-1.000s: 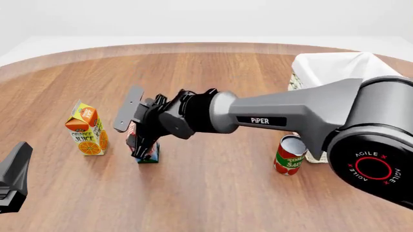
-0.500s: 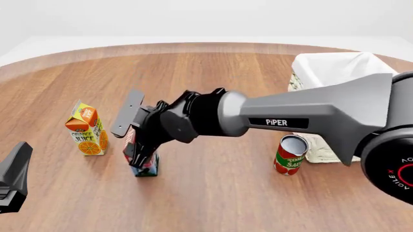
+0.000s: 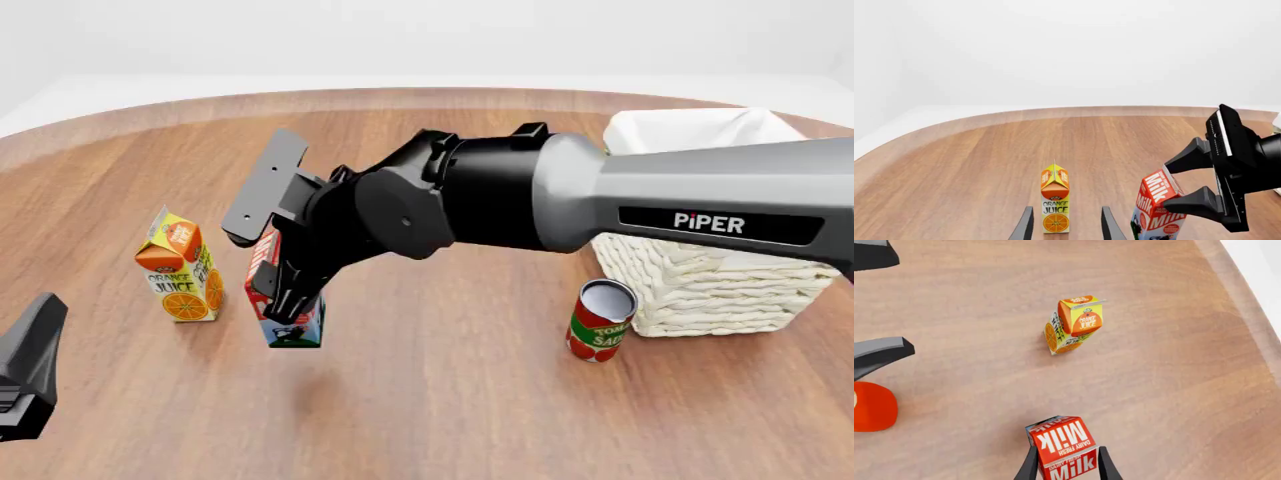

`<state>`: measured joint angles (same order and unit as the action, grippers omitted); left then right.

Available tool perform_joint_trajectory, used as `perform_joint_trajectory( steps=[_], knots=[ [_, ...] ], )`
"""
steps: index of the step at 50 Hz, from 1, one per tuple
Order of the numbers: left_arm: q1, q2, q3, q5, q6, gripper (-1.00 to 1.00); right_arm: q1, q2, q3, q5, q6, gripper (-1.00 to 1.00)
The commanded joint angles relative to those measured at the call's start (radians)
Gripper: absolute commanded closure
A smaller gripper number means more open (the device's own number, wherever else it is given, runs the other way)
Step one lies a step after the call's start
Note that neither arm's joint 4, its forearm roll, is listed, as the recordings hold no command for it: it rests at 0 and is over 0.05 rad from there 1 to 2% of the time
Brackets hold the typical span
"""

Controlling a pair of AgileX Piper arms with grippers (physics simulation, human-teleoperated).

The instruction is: Pick the milk and place it in the basket.

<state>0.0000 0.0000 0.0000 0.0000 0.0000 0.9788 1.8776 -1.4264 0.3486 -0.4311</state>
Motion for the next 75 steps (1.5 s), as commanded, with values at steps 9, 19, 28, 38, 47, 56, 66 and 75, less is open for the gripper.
perform_joint_trajectory(
  steps=[9,19,28,38,47,56,66,75],
  knots=[
    [0.0,0.0,0.0,0.0,0.0,-1.0,-0.015,-0.17,-0.011,0.081,-0.002,1.0],
    [0.0,0.0,0.0,0.0,0.0,-1.0,-0.041,-0.263,-0.031,0.147,-0.021,1.0],
    [0.0,0.0,0.0,0.0,0.0,-1.0,-0.061,-0.309,-0.044,0.179,-0.029,1.0],
    [0.0,0.0,0.0,0.0,0.0,-1.0,-0.083,-0.345,-0.055,0.202,-0.033,1.0],
    [0.0,0.0,0.0,0.0,0.0,-1.0,-0.115,-0.383,-0.085,0.243,-0.044,1.0],
    [0.0,0.0,0.0,0.0,0.0,-1.0,-0.178,-0.425,-0.106,0.266,-0.051,1.0],
    [0.0,0.0,0.0,0.0,0.0,-1.0,-0.208,-0.455,-0.101,0.274,-0.051,1.0],
    [0.0,0.0,0.0,0.0,0.0,-1.0,-0.245,-0.498,-0.087,0.28,-0.046,1.0]
  ],
)
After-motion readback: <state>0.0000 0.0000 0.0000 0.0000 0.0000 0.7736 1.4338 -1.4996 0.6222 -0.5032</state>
